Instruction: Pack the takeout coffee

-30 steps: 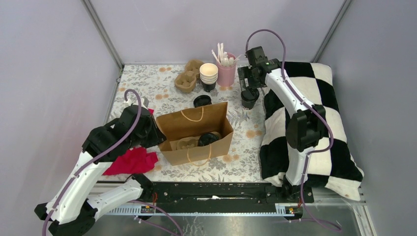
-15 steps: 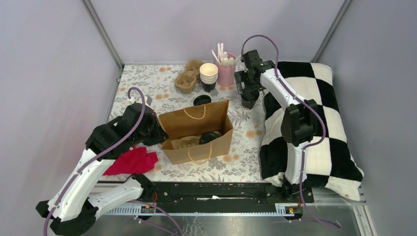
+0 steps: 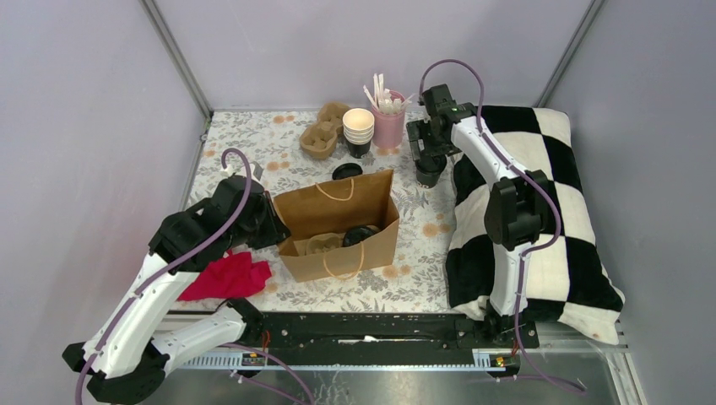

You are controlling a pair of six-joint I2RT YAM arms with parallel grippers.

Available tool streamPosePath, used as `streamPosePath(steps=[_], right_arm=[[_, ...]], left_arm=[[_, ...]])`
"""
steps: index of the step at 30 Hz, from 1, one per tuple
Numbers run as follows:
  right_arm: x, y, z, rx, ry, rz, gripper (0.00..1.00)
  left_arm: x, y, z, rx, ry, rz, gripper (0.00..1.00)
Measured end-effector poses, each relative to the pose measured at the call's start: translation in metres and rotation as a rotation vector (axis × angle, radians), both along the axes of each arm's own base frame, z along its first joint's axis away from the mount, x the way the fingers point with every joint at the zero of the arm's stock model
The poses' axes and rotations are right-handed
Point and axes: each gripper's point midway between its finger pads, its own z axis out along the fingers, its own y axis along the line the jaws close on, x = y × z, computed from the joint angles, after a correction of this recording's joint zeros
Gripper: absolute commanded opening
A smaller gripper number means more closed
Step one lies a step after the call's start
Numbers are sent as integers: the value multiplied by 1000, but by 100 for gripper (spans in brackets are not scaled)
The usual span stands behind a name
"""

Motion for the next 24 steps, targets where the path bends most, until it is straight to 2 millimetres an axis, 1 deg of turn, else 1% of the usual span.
streamPosePath(steps=[3,8,15,24], right_arm=[[0,-2,-1,13,6,-2,92],[1,-3,-1,28,9,-2,94],[1,-2,-1,33,11,1,92],[1,1,-4,43,14,7,92]], left_arm=[[0,0,0,0,0,-3,0],[0,-2,-1,-4,0,-7,0],[2,-4,-1,-11,-4,-9,0],[3,-5,-2,-16,-6,-12,0]])
